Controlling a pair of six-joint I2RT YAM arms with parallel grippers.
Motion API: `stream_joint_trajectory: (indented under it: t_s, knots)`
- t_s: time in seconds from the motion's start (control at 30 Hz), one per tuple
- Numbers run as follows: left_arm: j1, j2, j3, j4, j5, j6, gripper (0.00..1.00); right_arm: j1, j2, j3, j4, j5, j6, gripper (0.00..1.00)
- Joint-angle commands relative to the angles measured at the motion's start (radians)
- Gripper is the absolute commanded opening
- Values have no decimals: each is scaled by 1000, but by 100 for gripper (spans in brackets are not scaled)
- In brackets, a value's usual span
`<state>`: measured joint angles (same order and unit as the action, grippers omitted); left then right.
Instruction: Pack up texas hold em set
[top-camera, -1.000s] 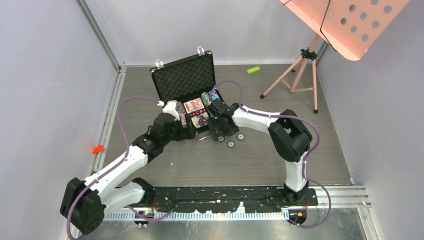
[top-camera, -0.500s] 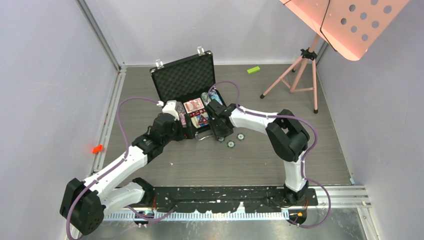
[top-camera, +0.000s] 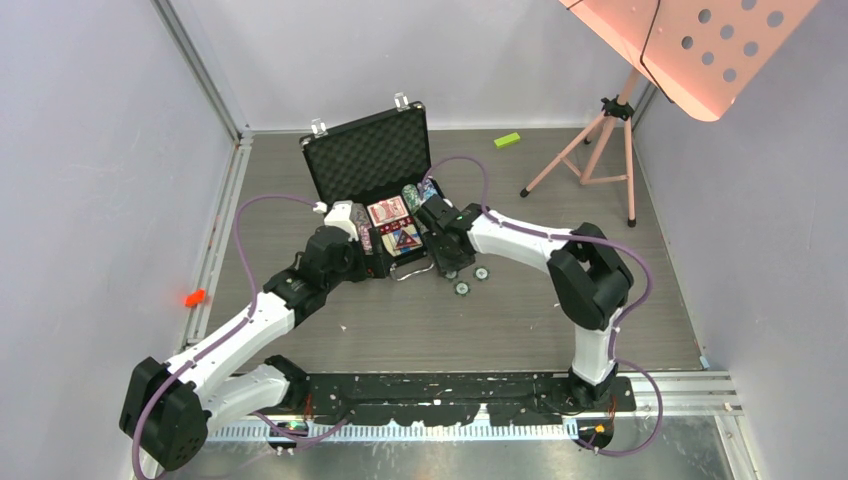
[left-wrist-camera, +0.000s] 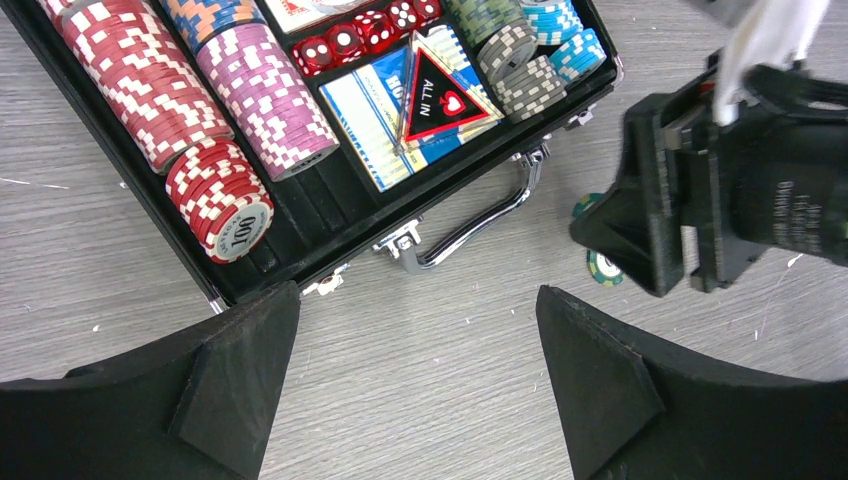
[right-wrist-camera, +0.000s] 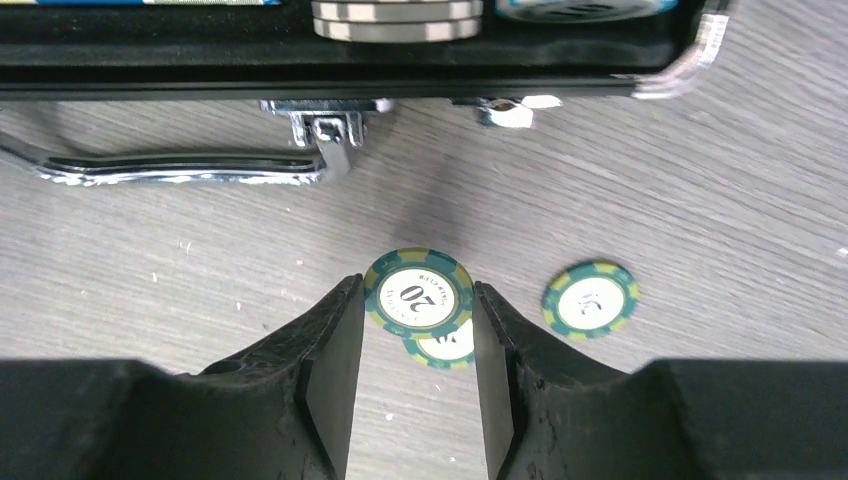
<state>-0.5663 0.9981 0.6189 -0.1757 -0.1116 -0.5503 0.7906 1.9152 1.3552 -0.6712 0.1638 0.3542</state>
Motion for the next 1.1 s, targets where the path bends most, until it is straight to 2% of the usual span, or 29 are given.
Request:
stream_joint_trajectory:
  t_s: [0.0, 0.37, 0.9, 1.0, 1.07]
  knots:
    - [5, -25, 18, 16, -2, -5, 92, -24, -124, -12, -28, 46, -1, 34]
    - [5, -20, 17, 24, 6, -7, 92, -162, -196, -165, 2, 16, 11, 32]
    - [5, -24, 16, 20, 1, -8, 92, -187, -162, -199, 76, -17, 15, 32]
    - [5, -20, 17, 19, 2, -9, 92, -189, -154, -193, 73, -18, 15, 34]
    - [5, -18, 17, 18, 3, -9, 92, -190, -156, -196, 71, -21, 17, 41]
